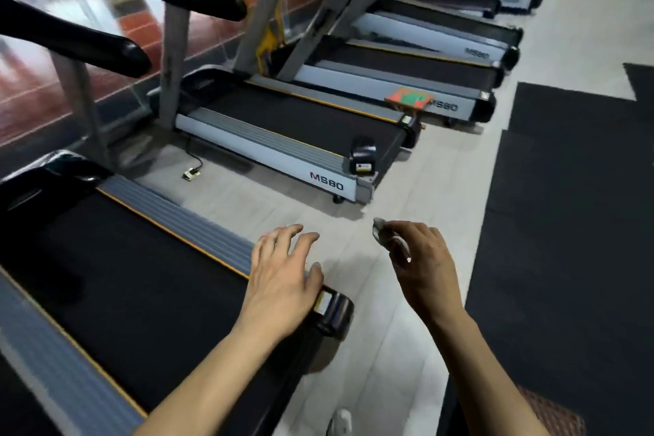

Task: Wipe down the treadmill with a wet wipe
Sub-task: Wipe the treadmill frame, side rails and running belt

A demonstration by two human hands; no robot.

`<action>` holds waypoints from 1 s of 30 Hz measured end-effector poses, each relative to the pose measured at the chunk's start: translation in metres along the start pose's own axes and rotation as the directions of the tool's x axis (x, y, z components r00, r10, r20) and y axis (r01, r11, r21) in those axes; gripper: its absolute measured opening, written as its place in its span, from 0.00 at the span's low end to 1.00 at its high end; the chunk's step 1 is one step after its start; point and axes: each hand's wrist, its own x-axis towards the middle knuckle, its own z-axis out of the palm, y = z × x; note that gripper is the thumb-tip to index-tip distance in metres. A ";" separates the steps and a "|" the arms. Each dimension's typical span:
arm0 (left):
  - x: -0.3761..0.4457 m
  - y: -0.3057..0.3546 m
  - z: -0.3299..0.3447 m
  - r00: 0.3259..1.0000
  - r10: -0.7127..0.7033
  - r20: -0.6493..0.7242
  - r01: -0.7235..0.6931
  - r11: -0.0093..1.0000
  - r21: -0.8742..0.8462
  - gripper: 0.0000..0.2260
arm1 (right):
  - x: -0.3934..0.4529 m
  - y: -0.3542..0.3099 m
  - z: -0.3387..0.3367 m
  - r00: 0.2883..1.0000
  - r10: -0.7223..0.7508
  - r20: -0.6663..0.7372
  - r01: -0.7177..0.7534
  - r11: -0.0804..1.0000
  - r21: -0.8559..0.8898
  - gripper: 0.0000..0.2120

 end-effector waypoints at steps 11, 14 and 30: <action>0.159 -0.049 0.007 0.967 -0.223 -0.120 0.227 0.974 0.019 0.20 | 0.200 0.004 0.076 0.966 -0.189 0.175 0.177 0.981 0.080 0.14; 0.199 -0.061 0.020 0.942 -0.299 -0.155 0.305 0.952 0.011 0.20 | 0.258 0.015 0.107 0.940 -0.259 0.222 0.239 0.965 0.111 0.13; 0.405 -0.094 0.062 0.648 -0.687 -0.329 0.735 0.677 0.032 0.22 | 0.548 0.043 0.252 0.594 -0.643 0.483 0.546 0.763 0.346 0.16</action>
